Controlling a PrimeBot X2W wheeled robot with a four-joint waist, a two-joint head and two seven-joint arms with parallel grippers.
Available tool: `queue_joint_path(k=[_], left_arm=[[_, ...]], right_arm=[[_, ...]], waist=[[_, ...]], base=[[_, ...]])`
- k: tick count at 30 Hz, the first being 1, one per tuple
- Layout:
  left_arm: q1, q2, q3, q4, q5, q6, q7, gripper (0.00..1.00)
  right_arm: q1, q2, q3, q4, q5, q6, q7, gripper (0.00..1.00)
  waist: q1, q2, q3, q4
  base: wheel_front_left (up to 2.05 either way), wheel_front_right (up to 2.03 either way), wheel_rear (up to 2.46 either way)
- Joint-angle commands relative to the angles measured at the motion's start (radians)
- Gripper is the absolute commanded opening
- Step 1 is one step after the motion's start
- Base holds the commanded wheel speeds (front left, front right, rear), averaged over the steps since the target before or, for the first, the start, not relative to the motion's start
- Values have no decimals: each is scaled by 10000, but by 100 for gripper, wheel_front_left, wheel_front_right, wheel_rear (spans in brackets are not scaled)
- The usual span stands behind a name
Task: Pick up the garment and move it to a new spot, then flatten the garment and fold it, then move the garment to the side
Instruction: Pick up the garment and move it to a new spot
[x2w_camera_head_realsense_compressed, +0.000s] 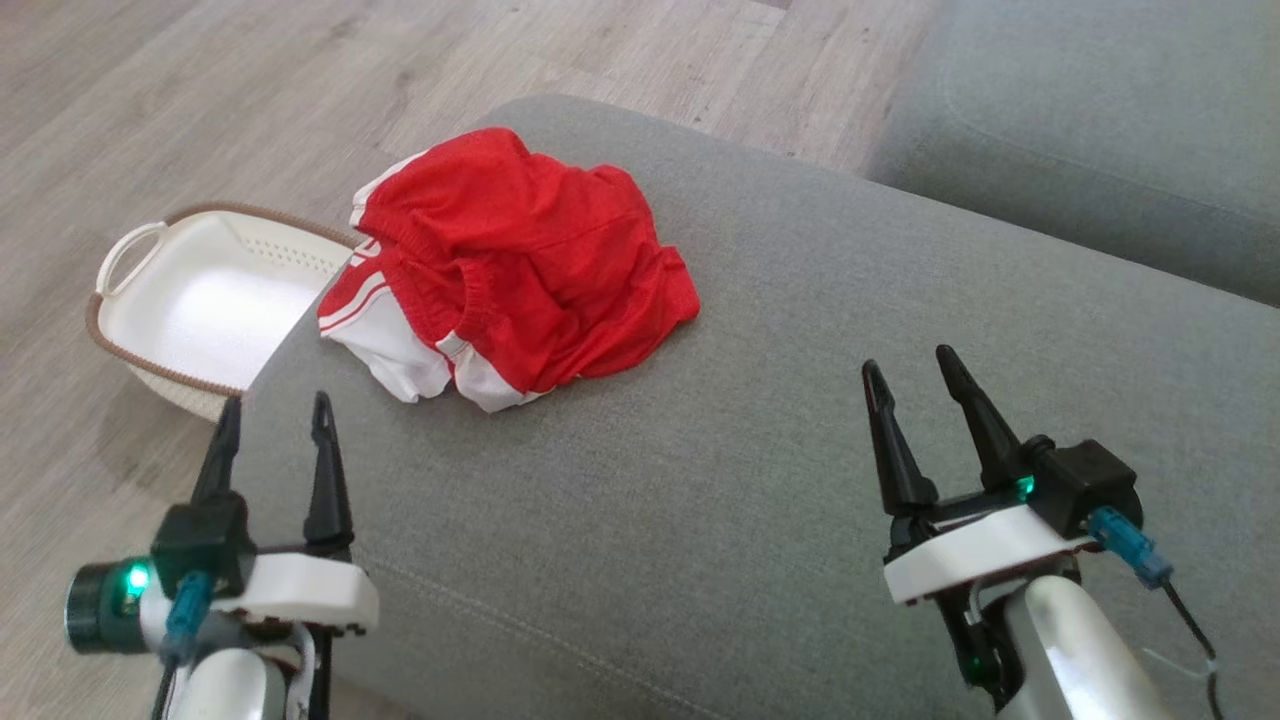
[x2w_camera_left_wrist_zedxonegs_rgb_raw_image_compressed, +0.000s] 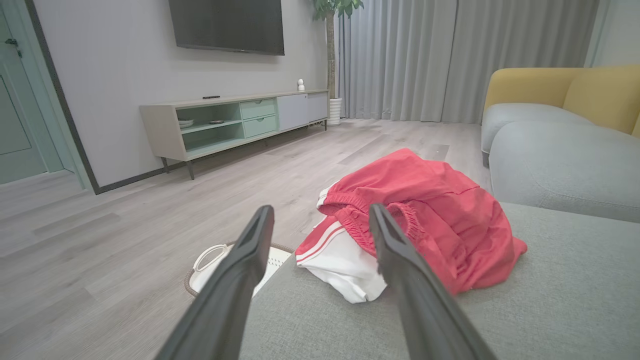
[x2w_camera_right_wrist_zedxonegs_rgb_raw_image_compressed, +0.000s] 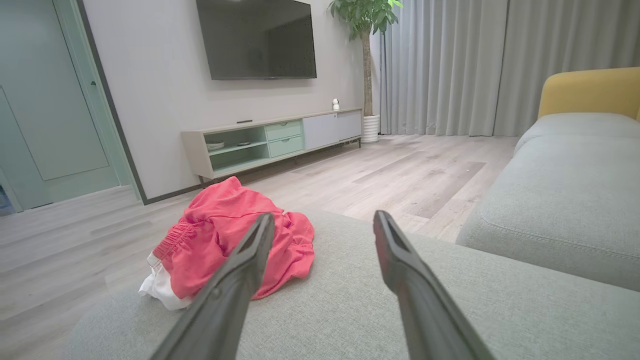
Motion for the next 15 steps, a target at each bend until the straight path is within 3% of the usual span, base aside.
queue_joint_path(k=[1,9,15], left_arm=[[-318,88,371,-376,-49,21,-122,100],[-397,-28,718,-73,-314,-38,-122,100],[-1207,223,951,505,-812,-597,-65,100]], right_arm=[[-345,37,201,-360,73,77,-111,100],[-344,51,100,-607,69,77,-111,100],[-377,54,54,-860,-87,77,-111,100]], waist=[[0,0,30,11],[0,0,-32,-142],[0,0,117,-536]], base=[[0,0,0],[0,0,0],[0,0,0]])
